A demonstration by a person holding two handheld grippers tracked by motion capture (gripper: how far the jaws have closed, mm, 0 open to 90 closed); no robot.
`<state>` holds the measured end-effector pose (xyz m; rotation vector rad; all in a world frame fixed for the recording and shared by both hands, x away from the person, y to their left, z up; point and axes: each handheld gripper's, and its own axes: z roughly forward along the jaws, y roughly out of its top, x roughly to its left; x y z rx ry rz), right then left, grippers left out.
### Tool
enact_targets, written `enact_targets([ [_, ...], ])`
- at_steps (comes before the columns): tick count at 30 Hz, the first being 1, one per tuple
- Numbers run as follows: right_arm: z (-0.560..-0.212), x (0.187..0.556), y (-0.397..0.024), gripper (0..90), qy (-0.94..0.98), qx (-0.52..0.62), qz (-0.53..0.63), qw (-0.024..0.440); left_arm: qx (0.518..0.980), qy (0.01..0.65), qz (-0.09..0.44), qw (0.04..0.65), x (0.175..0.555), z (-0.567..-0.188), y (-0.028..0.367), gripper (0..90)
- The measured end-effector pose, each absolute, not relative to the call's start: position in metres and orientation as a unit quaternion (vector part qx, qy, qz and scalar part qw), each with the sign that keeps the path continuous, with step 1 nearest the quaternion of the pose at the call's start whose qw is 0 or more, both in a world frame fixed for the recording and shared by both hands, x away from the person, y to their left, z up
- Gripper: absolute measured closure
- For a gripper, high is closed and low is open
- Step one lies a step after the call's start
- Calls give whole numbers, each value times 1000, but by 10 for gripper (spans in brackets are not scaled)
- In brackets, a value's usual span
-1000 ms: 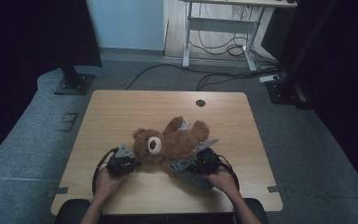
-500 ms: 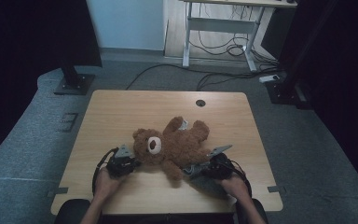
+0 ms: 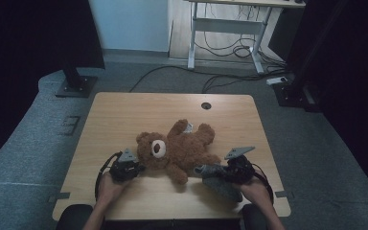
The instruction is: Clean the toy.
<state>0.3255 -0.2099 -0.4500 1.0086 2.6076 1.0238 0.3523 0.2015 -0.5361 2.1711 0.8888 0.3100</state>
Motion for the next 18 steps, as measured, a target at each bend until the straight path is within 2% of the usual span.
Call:
enact_targets([
  [3, -426, 337, -206, 769, 866, 334, 358, 103, 850, 347, 120, 377, 352, -536, 202, 783],
  [8, -416, 362, -198, 768, 855, 345, 363, 134, 850, 348, 118, 377, 353, -536, 202, 780],
  [11, -422, 372, -193, 768, 855, 351, 359, 131, 850, 348, 118, 377, 353, -537, 202, 780],
  [18, -464, 395, -179, 768, 865, 370, 323, 106, 850, 349, 116, 377, 352, -537, 201, 780],
])
